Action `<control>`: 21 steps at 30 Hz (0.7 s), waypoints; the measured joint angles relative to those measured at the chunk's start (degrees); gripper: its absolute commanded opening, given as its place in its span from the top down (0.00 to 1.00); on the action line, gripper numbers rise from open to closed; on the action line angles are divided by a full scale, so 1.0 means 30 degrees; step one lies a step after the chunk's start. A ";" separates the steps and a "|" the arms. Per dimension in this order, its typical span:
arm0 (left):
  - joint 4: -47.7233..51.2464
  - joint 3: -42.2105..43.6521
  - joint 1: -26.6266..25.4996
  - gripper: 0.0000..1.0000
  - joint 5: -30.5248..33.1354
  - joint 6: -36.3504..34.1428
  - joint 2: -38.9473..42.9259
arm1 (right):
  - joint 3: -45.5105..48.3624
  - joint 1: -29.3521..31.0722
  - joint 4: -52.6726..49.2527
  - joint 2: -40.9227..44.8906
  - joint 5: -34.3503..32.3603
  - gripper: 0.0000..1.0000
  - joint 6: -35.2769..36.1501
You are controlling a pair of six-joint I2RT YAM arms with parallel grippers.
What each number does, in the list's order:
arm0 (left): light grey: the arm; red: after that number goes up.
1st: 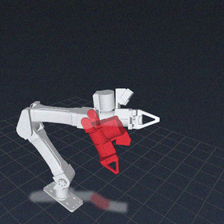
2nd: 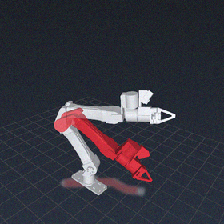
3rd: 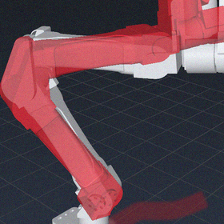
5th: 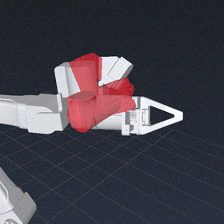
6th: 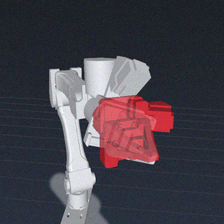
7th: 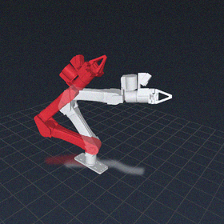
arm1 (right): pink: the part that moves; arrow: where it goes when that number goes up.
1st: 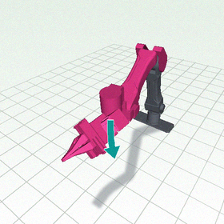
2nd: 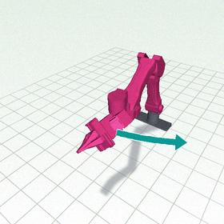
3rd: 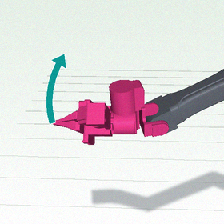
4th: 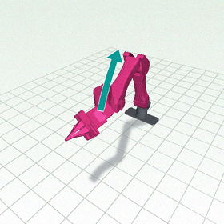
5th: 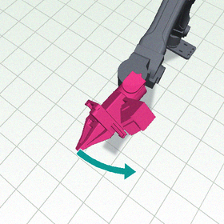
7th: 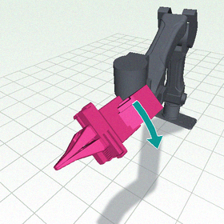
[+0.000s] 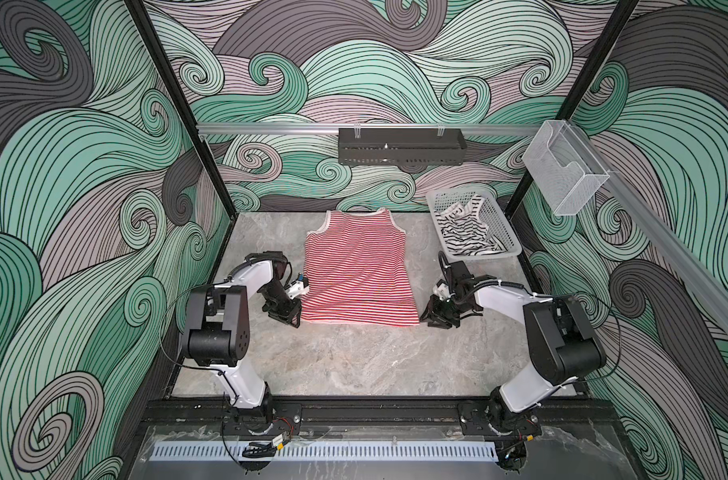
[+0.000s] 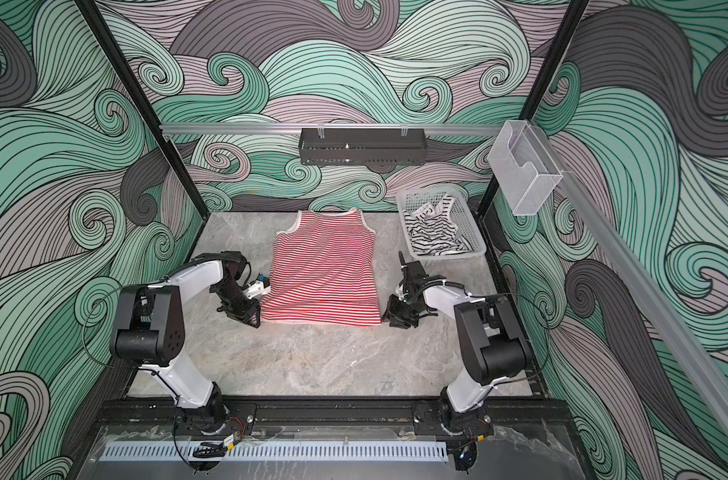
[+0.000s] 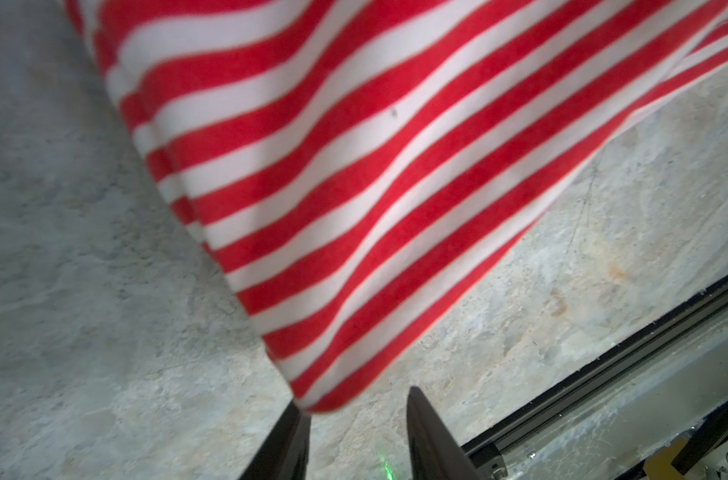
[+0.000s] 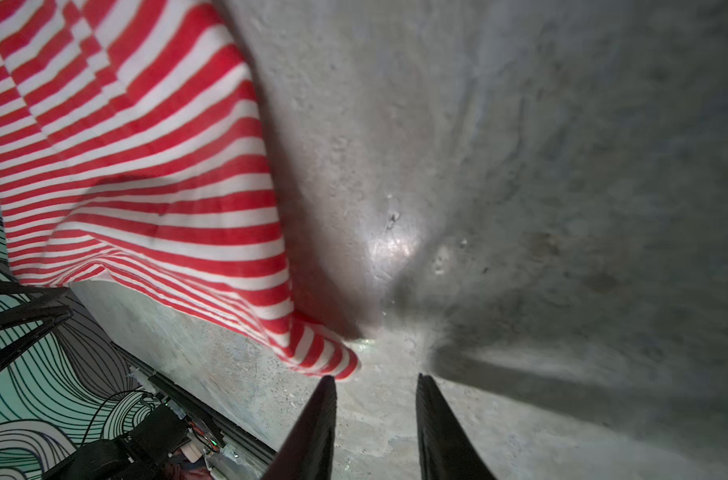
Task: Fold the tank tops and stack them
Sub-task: 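Hold the tank top's near edge with both grippers and adjust it flat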
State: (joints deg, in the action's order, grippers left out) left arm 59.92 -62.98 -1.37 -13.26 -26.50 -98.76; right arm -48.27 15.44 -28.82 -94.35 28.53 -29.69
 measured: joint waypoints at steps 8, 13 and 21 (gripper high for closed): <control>-0.0044 -0.0007 0.0780 0.57 -0.1297 -0.0007 -0.0051 | 0.0197 0.0277 0.1625 -0.0452 0.0277 0.72 -0.0466; 0.0058 -0.0007 0.1224 0.56 -0.2251 -0.0015 -0.0306 | 0.0175 0.0590 0.2302 -0.0641 0.0627 0.72 -0.0692; 0.0284 -0.0022 0.1588 0.56 -0.3271 -0.0029 -0.1362 | 0.0175 0.1115 0.3096 -0.0801 0.1158 0.72 -0.1064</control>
State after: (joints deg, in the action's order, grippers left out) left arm 60.77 -63.05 3.40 -23.07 -26.59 -102.85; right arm -47.75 18.79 -19.53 -96.75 32.01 -32.88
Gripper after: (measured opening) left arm 0.442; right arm 0.281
